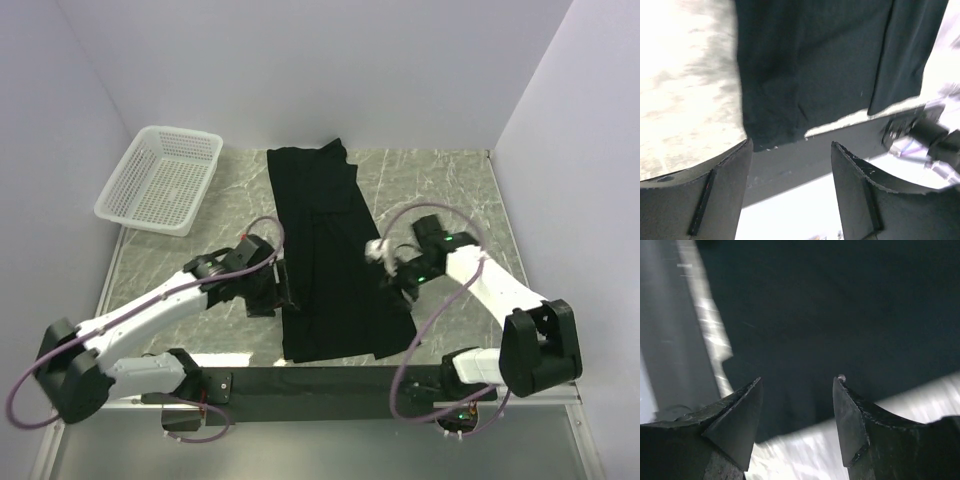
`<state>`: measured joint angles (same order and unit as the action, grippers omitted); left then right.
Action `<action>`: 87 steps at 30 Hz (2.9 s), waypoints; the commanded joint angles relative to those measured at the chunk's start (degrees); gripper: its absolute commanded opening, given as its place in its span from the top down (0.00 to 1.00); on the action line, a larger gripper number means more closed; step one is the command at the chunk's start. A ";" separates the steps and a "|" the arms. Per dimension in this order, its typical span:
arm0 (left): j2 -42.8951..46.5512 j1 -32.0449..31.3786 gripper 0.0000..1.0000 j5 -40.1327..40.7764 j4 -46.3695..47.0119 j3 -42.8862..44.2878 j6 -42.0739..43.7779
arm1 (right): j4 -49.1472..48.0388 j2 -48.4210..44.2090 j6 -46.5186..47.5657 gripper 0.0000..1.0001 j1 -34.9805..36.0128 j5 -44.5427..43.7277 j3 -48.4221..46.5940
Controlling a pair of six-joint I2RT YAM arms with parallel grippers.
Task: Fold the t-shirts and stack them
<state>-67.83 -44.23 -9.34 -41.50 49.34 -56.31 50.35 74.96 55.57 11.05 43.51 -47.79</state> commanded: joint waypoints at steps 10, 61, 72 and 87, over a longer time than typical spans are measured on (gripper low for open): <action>24.94 0.11 0.31 16.63 0.99 -10.93 -17.69 | -24.14 6.60 -32.08 0.31 32.98 -1.22 -3.97; 36.02 0.19 0.32 18.22 -0.60 -16.91 -17.25 | -20.03 10.12 -73.68 0.96 46.08 -16.88 -3.01; 35.32 0.19 0.32 17.70 0.80 -17.09 -16.90 | -14.14 11.00 -73.24 1.00 42.65 -15.83 -3.54; 28.55 0.19 0.32 11.19 7.83 -17.96 -13.39 | -10.10 11.79 -73.33 0.60 40.90 -12.83 -4.76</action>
<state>-38.74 -44.12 4.25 -37.41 32.01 -71.37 37.91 87.15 -18.28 53.23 30.06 -49.60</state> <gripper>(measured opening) 0.687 0.367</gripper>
